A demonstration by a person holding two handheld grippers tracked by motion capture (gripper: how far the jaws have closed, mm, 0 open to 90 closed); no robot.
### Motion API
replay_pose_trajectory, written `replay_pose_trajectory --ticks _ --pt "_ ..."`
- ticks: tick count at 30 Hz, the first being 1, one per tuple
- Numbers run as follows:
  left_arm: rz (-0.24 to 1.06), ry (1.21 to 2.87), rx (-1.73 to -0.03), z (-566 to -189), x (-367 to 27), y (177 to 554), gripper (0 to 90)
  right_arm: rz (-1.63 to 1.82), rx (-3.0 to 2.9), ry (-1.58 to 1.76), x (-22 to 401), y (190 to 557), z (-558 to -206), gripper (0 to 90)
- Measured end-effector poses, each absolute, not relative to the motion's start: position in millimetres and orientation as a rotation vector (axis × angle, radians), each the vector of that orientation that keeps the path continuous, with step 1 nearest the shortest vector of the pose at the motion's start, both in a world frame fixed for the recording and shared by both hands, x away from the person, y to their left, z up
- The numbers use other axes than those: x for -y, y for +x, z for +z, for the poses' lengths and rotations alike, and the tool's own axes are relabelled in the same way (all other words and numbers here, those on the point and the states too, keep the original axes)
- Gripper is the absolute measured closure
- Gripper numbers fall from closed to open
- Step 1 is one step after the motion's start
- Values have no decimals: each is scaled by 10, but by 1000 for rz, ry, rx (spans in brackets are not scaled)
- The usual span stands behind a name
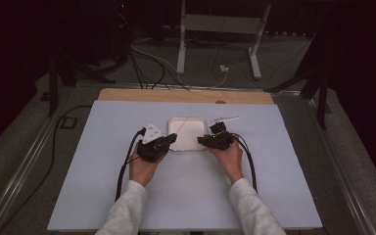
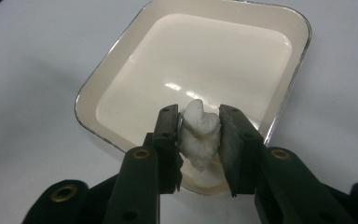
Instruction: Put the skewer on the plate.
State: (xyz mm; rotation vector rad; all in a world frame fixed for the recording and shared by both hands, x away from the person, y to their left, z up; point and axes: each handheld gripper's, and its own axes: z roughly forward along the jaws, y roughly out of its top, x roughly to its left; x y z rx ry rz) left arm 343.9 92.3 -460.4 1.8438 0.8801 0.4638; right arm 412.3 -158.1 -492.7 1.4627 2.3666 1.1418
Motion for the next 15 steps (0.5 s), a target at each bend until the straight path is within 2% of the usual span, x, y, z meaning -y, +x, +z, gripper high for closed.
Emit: replay_pose_trajectory --ticks 9,15 --pt "446 1840 -947 -4707 -845 3537 900 1134 -2360 1466 1605 4111 -4916 672" --pt "436 1859 -964 -4798 -747 3595 900 1144 -2348 1478 1628 4125 -4917 554"
